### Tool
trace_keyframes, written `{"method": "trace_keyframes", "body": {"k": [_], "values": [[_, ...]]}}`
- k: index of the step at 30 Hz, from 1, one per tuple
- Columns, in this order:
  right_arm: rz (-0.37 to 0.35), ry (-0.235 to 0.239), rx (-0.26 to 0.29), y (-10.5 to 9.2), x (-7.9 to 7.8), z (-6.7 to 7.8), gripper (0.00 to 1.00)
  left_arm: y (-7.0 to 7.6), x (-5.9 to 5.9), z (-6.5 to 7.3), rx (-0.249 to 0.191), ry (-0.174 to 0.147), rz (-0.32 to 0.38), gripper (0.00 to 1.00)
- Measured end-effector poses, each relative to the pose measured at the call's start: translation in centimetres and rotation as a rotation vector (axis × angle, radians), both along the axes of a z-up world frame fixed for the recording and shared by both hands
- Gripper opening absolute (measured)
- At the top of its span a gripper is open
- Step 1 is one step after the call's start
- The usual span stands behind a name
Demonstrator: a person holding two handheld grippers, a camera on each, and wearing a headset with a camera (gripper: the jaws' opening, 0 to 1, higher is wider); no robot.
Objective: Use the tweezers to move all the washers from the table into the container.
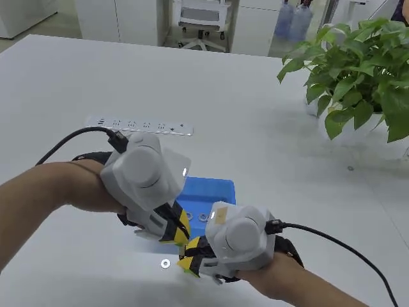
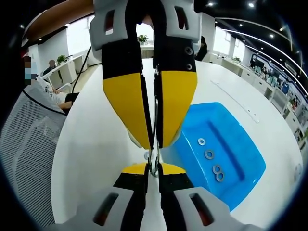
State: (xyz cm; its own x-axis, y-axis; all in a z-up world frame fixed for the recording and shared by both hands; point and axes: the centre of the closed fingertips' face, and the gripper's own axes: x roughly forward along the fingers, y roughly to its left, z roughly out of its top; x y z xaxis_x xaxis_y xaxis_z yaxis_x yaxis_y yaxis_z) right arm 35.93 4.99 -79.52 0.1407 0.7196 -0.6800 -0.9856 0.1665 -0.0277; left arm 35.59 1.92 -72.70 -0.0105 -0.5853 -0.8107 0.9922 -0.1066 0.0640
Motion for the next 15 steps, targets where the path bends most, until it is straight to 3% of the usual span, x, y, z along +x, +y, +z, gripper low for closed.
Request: {"method": "trace_keyframes", "body": {"k": [15], "values": [[-0.001,-0.003,0.011,0.1,-0.5,1.1,0.10,0.1,-0.4,1.0,0.006,-0.007,0.002,0.06]]}}
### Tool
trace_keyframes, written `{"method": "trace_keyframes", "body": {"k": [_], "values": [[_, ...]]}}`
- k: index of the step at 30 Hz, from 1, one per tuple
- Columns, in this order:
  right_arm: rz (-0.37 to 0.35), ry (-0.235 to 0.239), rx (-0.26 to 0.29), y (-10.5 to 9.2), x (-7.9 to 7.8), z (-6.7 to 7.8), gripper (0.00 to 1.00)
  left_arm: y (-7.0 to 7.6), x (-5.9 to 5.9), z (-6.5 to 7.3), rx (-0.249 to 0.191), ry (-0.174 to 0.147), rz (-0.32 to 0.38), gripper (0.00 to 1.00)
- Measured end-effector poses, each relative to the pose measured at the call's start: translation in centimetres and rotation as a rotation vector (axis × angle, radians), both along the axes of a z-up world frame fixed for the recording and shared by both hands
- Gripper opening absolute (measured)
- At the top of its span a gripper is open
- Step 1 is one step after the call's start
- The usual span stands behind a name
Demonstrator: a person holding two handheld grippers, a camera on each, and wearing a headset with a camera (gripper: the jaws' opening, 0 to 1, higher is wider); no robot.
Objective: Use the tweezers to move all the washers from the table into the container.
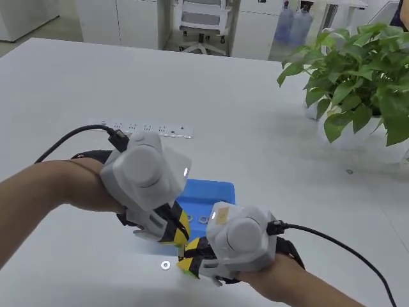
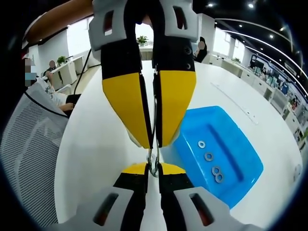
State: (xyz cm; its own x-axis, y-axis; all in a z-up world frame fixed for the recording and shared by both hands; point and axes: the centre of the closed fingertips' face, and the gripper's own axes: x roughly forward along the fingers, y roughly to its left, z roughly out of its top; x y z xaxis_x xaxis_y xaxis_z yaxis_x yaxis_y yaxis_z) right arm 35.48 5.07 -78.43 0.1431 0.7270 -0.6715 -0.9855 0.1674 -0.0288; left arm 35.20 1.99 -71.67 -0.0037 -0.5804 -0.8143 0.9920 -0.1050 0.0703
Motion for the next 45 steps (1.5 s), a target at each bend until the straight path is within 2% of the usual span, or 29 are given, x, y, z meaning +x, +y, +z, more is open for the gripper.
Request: {"method": "trace_keyframes", "body": {"k": [9,20,33,45], "values": [[0.001,-0.006,-0.003,-0.1,-0.3,1.3,0.10,0.1,-0.3,1.3,-0.007,0.000,0.002,0.06],[0.003,-0.023,-0.016,-0.2,-0.2,3.1,0.10,0.2,-0.3,3.1,-0.011,-0.015,0.007,0.06],[0.011,-0.062,-0.034,-0.4,1.1,5.3,0.10,0.1,0.5,5.4,-0.019,-0.054,0.001,0.06],[0.009,-0.096,-0.039,-0.8,3.1,6.7,0.10,-0.2,2.4,6.6,-0.018,-0.088,-0.007,0.06]]}}
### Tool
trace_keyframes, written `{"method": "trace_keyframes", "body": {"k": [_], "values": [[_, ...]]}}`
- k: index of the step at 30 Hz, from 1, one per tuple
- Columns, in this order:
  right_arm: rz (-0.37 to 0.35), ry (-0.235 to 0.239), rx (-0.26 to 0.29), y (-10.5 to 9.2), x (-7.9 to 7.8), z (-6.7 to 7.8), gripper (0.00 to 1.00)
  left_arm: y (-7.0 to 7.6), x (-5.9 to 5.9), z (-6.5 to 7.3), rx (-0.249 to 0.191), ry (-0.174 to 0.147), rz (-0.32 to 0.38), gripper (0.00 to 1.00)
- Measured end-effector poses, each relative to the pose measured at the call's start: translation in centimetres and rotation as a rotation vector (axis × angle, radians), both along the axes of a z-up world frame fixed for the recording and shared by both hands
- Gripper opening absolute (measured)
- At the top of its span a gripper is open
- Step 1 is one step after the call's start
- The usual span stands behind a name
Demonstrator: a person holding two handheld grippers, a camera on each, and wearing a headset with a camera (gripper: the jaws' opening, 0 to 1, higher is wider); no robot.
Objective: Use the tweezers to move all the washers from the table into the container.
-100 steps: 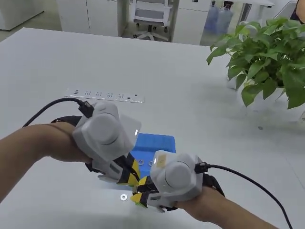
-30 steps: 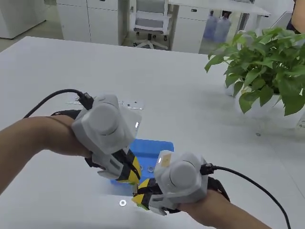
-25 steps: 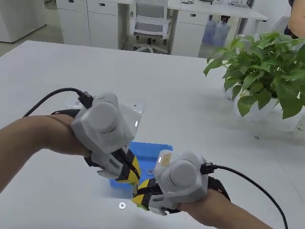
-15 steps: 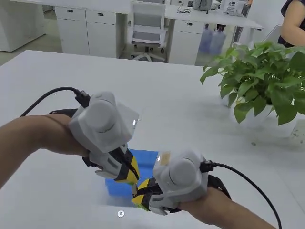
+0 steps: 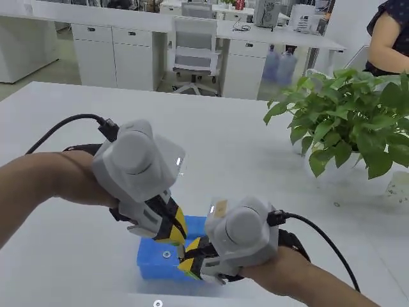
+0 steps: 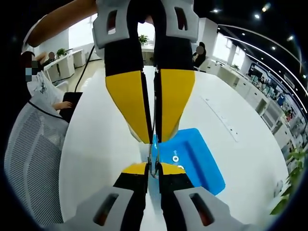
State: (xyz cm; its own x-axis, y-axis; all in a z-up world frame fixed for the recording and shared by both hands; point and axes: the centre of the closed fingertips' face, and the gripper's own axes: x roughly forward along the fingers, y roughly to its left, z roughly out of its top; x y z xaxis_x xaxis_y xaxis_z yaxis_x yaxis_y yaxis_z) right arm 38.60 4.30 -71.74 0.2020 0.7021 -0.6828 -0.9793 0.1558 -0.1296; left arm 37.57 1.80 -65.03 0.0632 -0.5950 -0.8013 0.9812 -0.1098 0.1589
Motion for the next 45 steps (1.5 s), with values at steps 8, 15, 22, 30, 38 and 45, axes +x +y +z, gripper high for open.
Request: {"method": "trace_keyframes", "body": {"k": [8,15,22,30,38,45], "values": [[-0.005,-0.019,0.000,-0.3,1.7,0.2,0.10,-0.2,1.6,0.2,-0.004,-0.019,-0.004,0.06],[-0.005,-0.018,0.000,-0.3,2.7,-0.7,0.10,-0.1,2.7,-0.7,0.001,-0.024,-0.002,0.06],[0.002,-0.013,-0.005,0.0,3.6,-1.6,0.10,0.0,3.6,-1.7,-0.009,-0.013,0.011,0.06],[0.000,0.001,-0.004,0.2,4.5,-2.8,0.10,0.3,4.6,-2.8,-0.012,-0.006,0.025,0.06],[0.003,0.010,-0.009,0.3,5.3,-4.2,0.10,0.6,5.4,-4.1,-0.017,-0.001,0.043,0.06],[0.006,0.019,-0.018,0.3,5.8,-5.2,0.10,0.7,6.0,-5.1,-0.022,0.006,0.055,0.07]]}}
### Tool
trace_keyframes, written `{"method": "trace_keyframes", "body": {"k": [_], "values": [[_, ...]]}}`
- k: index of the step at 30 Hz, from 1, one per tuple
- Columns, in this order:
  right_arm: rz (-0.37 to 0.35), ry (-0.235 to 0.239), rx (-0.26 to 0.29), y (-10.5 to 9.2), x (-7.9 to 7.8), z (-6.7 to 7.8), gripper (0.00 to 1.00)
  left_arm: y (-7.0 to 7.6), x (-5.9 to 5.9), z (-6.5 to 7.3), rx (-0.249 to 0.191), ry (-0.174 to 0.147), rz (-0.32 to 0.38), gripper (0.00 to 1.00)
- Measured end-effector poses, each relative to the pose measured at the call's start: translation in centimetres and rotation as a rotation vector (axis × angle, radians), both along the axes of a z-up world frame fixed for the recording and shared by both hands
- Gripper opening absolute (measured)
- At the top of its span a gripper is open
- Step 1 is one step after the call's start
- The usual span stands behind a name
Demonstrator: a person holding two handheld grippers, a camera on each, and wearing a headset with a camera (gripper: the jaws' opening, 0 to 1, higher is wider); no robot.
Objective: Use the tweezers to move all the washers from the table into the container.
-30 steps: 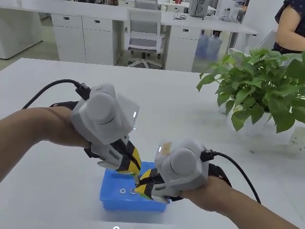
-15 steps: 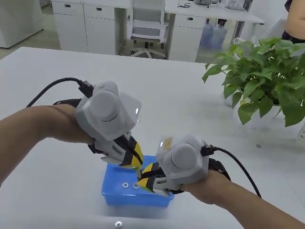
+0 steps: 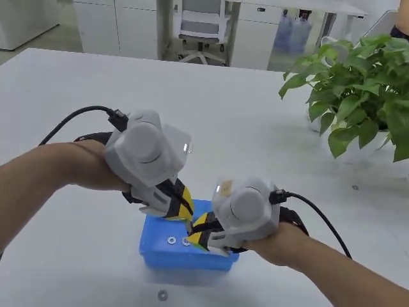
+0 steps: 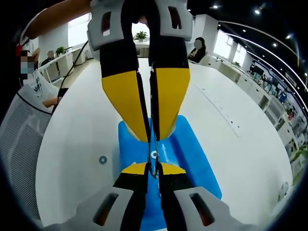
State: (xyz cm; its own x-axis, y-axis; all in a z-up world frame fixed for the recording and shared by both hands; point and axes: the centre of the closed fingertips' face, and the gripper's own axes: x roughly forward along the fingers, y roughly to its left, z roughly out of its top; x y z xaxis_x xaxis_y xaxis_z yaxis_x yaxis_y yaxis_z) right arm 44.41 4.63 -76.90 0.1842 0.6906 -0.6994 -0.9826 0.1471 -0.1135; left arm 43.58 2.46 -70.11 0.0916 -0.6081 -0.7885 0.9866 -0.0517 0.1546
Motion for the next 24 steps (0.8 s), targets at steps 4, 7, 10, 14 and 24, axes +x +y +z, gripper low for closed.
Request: {"method": "trace_keyframes", "body": {"k": [4,7,10,14,24], "values": [[0.006,0.001,-0.010,-0.1,0.3,-0.6,0.10,0.1,0.3,-0.6,0.003,0.007,0.002,0.06],[0.003,0.007,-0.011,-0.1,0.5,-0.9,0.10,0.1,0.4,-0.9,0.002,0.009,0.004,0.06],[0.006,0.012,-0.013,-0.2,0.5,-1.1,0.10,0.1,0.5,-1.2,0.002,0.013,0.007,0.06],[0.007,0.017,-0.016,-0.2,0.5,-1.4,0.10,0.0,0.6,-1.4,0.003,0.014,0.009,0.06],[0.008,0.021,-0.024,-0.3,0.6,-1.8,0.10,0.0,0.6,-1.8,0.012,0.010,0.006,0.06]]}}
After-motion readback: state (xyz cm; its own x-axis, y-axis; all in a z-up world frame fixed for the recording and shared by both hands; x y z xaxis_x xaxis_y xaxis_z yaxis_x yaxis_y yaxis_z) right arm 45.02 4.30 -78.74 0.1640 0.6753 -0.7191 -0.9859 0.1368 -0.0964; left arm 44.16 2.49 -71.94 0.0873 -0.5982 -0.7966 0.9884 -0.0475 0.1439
